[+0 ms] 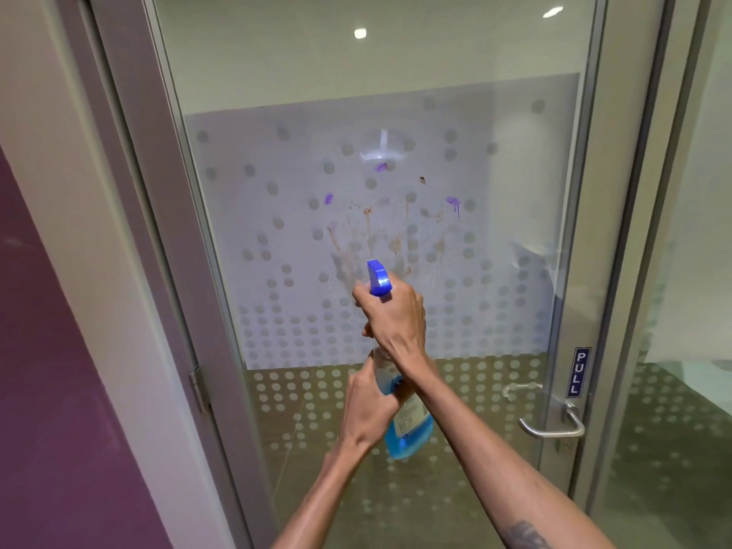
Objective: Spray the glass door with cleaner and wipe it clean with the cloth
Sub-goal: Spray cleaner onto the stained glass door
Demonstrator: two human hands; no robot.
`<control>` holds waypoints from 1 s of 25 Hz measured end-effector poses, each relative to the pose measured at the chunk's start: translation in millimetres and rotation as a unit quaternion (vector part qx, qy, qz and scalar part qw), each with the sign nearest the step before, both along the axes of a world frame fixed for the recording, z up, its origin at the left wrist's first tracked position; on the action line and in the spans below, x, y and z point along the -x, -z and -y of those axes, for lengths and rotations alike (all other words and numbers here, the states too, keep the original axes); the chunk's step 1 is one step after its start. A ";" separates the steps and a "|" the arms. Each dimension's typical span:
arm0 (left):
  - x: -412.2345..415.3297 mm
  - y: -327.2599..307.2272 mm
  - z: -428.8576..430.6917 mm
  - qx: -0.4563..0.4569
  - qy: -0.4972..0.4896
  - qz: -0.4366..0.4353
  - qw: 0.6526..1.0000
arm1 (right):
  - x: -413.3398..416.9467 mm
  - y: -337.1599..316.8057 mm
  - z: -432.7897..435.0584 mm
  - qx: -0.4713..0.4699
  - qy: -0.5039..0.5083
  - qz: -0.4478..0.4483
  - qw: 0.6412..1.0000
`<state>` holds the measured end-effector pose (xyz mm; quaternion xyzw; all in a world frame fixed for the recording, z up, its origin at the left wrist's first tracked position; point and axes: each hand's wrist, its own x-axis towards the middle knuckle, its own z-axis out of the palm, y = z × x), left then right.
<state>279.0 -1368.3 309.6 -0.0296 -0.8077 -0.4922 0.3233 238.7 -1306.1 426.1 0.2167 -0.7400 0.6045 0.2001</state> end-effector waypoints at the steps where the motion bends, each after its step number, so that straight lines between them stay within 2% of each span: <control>1: 0.1 2.8 -3.7 0.005 0.007 0.009 1.000 | 2.2 5.0 -4.0 0.008 0.003 0.014 1.000; 7: 17.2 11.1 -29.8 0.021 0.067 0.053 0.996 | 17.7 25.2 -38.6 0.084 0.076 0.066 0.991; 11: 27.9 20.6 -41.9 0.036 0.087 0.079 0.992 | 29.7 35.1 -52.4 0.076 0.128 0.079 0.986; 19: 18.3 48.5 -9.2 -0.026 0.026 0.100 0.994 | 25.5 56.6 -6.6 -0.002 0.029 0.046 0.999; 25: 29.1 17.4 41.4 -0.011 -0.019 0.084 0.996 | 27.5 23.5 35.5 -0.014 -0.040 0.011 0.999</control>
